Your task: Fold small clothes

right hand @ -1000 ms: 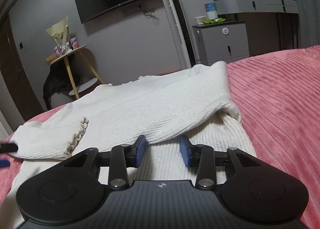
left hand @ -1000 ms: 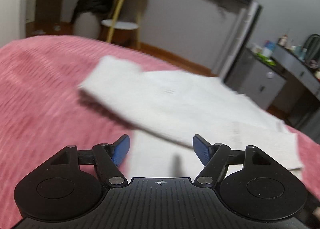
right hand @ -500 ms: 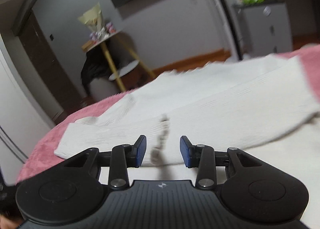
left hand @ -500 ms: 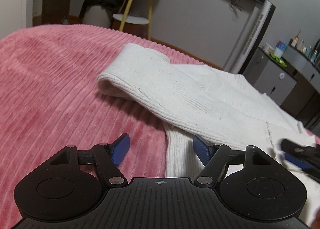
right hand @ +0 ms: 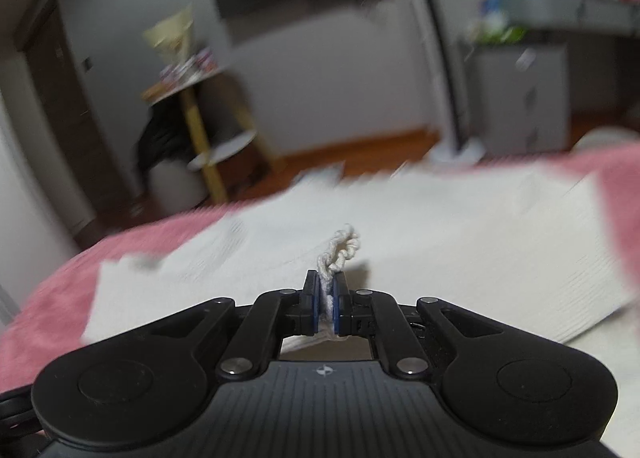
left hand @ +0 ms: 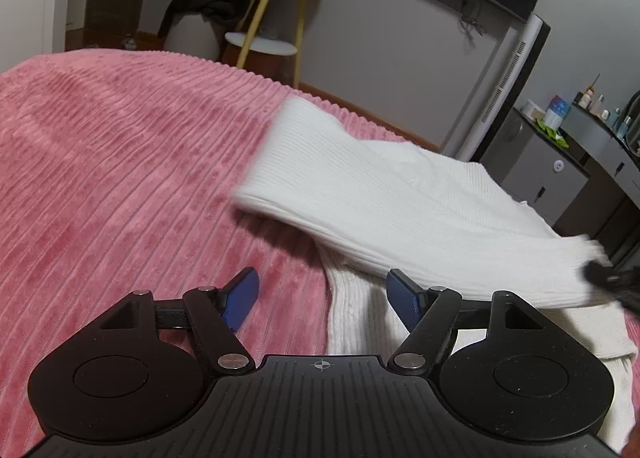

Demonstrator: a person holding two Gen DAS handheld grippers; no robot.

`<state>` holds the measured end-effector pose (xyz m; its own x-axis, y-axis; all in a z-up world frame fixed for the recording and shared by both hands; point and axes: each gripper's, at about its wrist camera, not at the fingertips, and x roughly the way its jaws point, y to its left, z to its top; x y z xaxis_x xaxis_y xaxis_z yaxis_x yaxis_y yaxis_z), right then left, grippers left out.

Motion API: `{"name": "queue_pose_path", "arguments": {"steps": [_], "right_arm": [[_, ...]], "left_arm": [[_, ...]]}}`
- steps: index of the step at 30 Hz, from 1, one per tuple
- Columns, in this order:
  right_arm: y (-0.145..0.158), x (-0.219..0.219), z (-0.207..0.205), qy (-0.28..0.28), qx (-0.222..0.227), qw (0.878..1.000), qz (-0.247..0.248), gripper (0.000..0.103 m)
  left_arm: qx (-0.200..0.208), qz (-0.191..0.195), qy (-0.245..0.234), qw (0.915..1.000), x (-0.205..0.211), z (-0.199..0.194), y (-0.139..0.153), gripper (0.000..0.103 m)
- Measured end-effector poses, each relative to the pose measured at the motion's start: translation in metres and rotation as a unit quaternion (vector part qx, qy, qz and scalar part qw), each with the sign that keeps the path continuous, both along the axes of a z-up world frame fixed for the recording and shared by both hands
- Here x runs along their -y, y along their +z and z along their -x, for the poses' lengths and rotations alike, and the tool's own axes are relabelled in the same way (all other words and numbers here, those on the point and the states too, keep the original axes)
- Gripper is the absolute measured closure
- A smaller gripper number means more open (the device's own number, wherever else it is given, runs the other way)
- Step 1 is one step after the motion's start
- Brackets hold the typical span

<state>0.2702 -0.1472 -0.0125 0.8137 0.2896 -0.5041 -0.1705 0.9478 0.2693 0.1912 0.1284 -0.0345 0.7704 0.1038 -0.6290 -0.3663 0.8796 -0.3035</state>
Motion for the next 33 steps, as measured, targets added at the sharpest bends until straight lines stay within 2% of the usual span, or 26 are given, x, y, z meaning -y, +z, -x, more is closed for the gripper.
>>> {"name": "queue_pose_path", "arguments": {"steps": [3,7,10,12,16,19,21,22,28,33], "right_arm": [[0.008,0.019,0.002,-0.048,0.020,0.997,0.050,0.097],[-0.001,0.048,-0.003,-0.107,0.000,0.991,0.075,0.097],[-0.012,0.072,-0.003,-0.116,-0.032,0.992,0.034,0.093],[-0.023,0.083,-0.006,-0.114,-0.058,0.992,0.003,0.071],[-0.034,0.093,-0.008,-0.098,-0.071,0.992,-0.045,0.068],[-0.034,0.084,-0.011,-0.085,-0.066,0.993,-0.039,0.073],[-0.033,0.078,-0.011,-0.082,-0.061,0.995,-0.014,0.090],[-0.032,0.076,-0.011,-0.084,-0.056,0.995,-0.002,0.094],[-0.019,0.076,-0.003,-0.106,-0.017,0.994,0.030,0.097],[-0.015,0.078,-0.001,-0.109,-0.008,0.993,0.040,0.101]], "left_arm": [[0.004,-0.007,-0.005,1.0000,0.003,-0.001,0.000,0.027],[0.010,-0.018,-0.009,0.9998,0.008,-0.003,0.001,0.027],[0.014,-0.019,-0.010,0.9997,0.009,-0.004,0.000,0.027],[0.012,-0.025,-0.011,0.9995,0.011,-0.006,-0.001,0.027],[0.006,-0.052,-0.018,0.9985,0.019,-0.009,-0.002,0.025],[0.001,-0.068,-0.022,0.9974,0.023,-0.011,-0.004,0.024],[0.000,-0.073,-0.025,0.9971,0.024,-0.012,-0.004,0.023],[0.000,-0.073,-0.025,0.9970,0.024,-0.012,-0.005,0.023],[0.001,-0.066,-0.023,0.9976,0.021,-0.012,-0.005,0.023],[0.001,-0.059,-0.020,0.9981,0.020,-0.011,-0.004,0.023]]}}
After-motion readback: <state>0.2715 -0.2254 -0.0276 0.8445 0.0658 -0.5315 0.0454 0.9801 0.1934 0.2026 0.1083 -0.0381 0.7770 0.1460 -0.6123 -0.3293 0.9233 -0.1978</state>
